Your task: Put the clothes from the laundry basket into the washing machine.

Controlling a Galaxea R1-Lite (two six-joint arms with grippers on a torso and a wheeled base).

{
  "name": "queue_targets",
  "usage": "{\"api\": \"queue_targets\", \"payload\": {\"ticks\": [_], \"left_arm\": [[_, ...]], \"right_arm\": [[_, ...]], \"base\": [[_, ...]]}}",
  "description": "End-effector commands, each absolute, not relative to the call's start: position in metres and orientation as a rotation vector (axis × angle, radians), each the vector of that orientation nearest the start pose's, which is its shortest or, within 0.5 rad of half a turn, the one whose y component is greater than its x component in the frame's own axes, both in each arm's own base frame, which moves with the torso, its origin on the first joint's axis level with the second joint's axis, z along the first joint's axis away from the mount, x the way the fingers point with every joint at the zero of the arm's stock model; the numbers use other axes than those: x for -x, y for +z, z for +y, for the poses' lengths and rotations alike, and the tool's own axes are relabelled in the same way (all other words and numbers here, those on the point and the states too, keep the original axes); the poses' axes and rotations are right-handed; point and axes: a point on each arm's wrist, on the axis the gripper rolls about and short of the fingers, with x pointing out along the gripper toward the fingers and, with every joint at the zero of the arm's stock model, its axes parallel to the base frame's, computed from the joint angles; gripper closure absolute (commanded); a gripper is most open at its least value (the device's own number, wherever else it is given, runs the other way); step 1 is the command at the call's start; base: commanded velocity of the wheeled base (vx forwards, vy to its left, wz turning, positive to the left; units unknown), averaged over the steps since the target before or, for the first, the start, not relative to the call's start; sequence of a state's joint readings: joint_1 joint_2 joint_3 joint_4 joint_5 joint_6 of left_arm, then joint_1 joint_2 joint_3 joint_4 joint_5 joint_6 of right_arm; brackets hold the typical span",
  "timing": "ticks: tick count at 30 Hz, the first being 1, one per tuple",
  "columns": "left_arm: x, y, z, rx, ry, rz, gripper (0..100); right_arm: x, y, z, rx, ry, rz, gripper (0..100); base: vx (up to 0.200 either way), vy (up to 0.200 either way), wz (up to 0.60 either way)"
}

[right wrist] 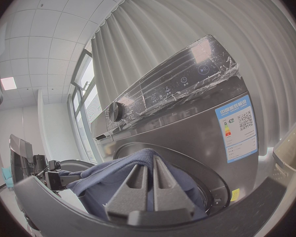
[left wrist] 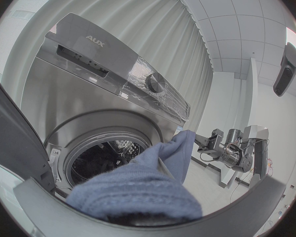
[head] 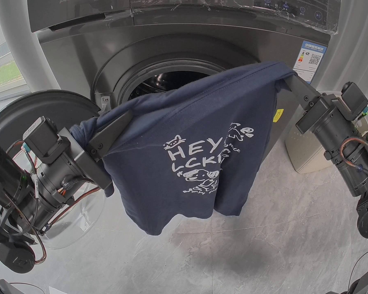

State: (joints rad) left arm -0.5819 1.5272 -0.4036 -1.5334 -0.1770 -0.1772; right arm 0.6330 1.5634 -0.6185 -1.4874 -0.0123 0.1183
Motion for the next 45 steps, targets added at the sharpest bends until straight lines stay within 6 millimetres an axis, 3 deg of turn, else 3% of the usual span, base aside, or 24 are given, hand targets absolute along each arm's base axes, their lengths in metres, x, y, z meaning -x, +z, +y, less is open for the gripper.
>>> {"api": "queue_targets", "payload": {"ticks": [1,12,19,25,35,42,43,45], "left_arm": [[-0.184,0.219,-0.125,0.254,-0.777,-0.358,100],[-0.183,0.219,-0.124,0.254,-0.770,-0.361,100],[-0.191,0.213,-0.132,0.250,-0.775,-0.332,100],[-0.202,0.221,-0.139,0.254,-0.774,-0.372,100],[-0.199,0.221,-0.139,0.254,-0.783,-0.372,100],[-0.184,0.221,-0.156,0.273,-0.870,-0.363,100],[-0.182,0.219,-0.165,0.278,-0.913,-0.348,100],[-0.181,0.216,-0.170,0.276,-0.932,-0.329,100]], "right_arm": [[-0.199,0.258,0.147,-0.292,0.639,-0.499,100],[-0.195,0.240,0.144,-0.268,0.653,-0.439,100],[-0.197,0.240,0.142,-0.264,0.640,-0.441,100],[-0.189,0.253,0.136,-0.274,0.647,-0.485,100],[-0.189,0.244,0.133,-0.250,0.669,-0.454,100],[-0.188,0.210,0.137,-0.208,0.690,-0.294,100],[-0.200,0.186,0.153,-0.189,0.713,-0.204,100],[-0.212,0.172,0.167,-0.185,0.725,-0.174,100]], "base": [[0.000,0.000,0.00],[0.000,0.000,0.00],[0.000,0.000,0.00],[0.000,0.000,0.00],[0.000,0.000,0.00],[0.000,0.000,0.00],[0.000,0.000,0.00],[0.000,0.000,0.00]]}}
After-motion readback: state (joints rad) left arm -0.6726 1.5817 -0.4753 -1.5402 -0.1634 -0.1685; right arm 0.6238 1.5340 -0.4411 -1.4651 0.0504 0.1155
